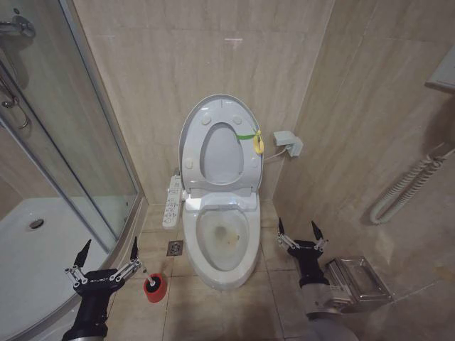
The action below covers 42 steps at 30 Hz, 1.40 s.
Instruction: Open the toilet lid, clean the toilet bowl with a toilet brush, close the toilet lid, and flush.
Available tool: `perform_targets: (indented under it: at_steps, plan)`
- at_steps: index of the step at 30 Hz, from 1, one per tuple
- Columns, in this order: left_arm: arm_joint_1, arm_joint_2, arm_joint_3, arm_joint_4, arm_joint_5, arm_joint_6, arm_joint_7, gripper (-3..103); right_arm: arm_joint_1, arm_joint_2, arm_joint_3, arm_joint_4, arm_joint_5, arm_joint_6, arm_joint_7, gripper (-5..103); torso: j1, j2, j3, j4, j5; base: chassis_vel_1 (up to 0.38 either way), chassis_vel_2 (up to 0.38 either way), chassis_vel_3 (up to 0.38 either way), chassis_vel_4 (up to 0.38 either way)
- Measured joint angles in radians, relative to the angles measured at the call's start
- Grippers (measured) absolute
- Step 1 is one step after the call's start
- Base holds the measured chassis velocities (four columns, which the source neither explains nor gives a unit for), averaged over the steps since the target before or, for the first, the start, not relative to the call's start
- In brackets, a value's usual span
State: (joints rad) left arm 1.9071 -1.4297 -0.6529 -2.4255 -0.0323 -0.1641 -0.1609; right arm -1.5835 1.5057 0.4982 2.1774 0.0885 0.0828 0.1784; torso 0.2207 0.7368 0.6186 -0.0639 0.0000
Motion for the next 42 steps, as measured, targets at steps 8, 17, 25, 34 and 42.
perform_targets:
  at_steps: [8, 17, 25, 34, 42]
  plan:
    - [0.000, 0.000, 0.000, 0.000, 0.000, 0.000, 0.000, 100, 0.000, 0.000, 0.000, 0.000, 0.000, 0.000, 0.000, 100, 0.000, 0.000, 0.000, 0.0000, 0.0000, 0.000, 0.000, 0.000, 0.000]
    - [0.000, 0.000, 0.000, 0.000, 0.000, 0.000, 0.000, 100, 0.000, 0.000, 0.000, 0.000, 0.000, 0.000, 0.000, 100, 0.000, 0.000, 0.000, 0.0000, 0.0000, 0.000, 0.000, 0.000, 0.000]
    - [0.000, 0.000, 0.000, 0.000, 0.000, 0.000, 0.000, 100, 0.000, 0.000, 0.000, 0.000, 0.000, 0.000, 0.000, 100, 0.000, 0.000, 0.000, 0.0000, 0.0000, 0.000, 0.000, 0.000, 0.000]
    - [0.000, 0.000, 0.000, 0.000, 0.000, 0.000, 0.000, 100, 0.000, 0.000, 0.000, 0.000, 0.000, 0.000, 0.000, 100, 0.000, 0.000, 0.000, 0.0000, 0.0000, 0.000, 0.000, 0.000, 0.000]
    - [0.000, 0.000, 0.000, 0.000, 0.000, 0.000, 0.000, 100, 0.000, 0.000, 0.000, 0.000, 0.000, 0.000, 0.000, 100, 0.000, 0.000, 0.000, 0.0000, 0.0000, 0.000, 0.000, 0.000, 0.000]
